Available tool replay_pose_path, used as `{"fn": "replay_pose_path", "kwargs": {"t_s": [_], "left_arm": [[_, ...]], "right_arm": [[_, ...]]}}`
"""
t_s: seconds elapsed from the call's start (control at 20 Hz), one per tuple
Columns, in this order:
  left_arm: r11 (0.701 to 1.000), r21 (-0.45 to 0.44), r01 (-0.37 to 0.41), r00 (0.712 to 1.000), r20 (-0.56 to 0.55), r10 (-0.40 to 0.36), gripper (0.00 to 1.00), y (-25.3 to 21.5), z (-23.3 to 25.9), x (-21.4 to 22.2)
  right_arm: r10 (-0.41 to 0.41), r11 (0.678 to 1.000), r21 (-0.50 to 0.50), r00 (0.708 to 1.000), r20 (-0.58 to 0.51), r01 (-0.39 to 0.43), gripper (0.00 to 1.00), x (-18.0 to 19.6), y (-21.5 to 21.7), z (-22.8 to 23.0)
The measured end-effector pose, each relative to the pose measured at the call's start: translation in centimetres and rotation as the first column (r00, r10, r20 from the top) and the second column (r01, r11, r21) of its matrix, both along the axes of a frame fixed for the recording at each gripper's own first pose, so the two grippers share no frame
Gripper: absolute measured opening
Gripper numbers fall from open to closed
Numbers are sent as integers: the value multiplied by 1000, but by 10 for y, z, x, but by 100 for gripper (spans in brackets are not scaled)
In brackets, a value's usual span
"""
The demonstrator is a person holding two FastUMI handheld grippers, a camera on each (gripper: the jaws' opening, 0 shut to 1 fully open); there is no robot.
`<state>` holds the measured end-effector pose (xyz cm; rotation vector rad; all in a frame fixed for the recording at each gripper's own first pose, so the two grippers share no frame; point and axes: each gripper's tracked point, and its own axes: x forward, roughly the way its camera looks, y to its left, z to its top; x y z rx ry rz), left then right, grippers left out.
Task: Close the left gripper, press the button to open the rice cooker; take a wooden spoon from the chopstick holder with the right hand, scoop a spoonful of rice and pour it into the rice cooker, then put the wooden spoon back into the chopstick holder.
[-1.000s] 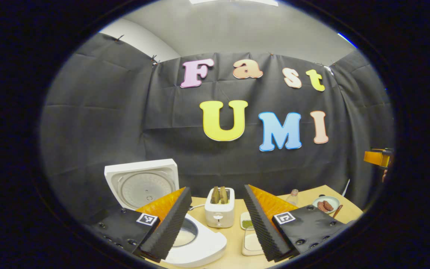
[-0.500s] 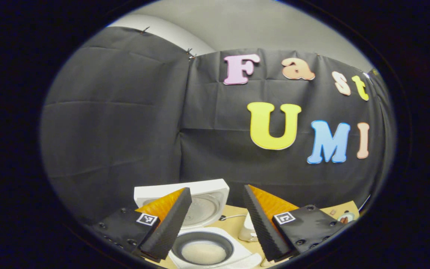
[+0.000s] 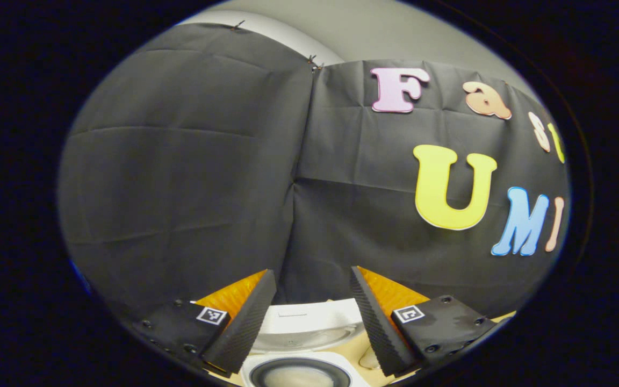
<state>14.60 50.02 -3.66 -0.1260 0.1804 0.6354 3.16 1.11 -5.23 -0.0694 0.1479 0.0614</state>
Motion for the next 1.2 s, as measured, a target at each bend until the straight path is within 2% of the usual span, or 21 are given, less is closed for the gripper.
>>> {"fn": "replay_pose_path", "kwargs": {"t_s": [0.25,0.45,0.5,0.65,0.7,0.9,0.95,1.2], "left_arm": [[999,17,-52,996,-72,53,96,26,-24,17],[997,-15,-72,991,-116,69,96,34,-43,23],[995,16,-94,986,-137,95,97,39,-44,21],[994,25,-103,985,-140,106,96,28,-44,14],[994,25,-104,984,-140,107,93,25,-43,11],[995,23,-100,984,-143,102,97,5,-48,-9],[994,28,-102,985,-139,105,95,-1,-49,-14],[989,50,-139,981,-128,144,95,-30,-58,-32]], "right_arm": [[-7,1000,9,1000,-23,7,99,7,4,-5],[7,1000,11,1000,-30,-7,99,11,14,-4],[11,1000,9,999,-30,-11,99,10,16,-4],[22,1000,5,999,-31,-22,99,7,21,-4],[24,1000,6,999,-28,-24,99,5,21,-4],[31,999,35,999,37,-32,99,-1,24,13],[35,999,38,999,41,-36,99,-2,25,15],[45,999,26,998,46,-46,99,-8,24,15]]}}
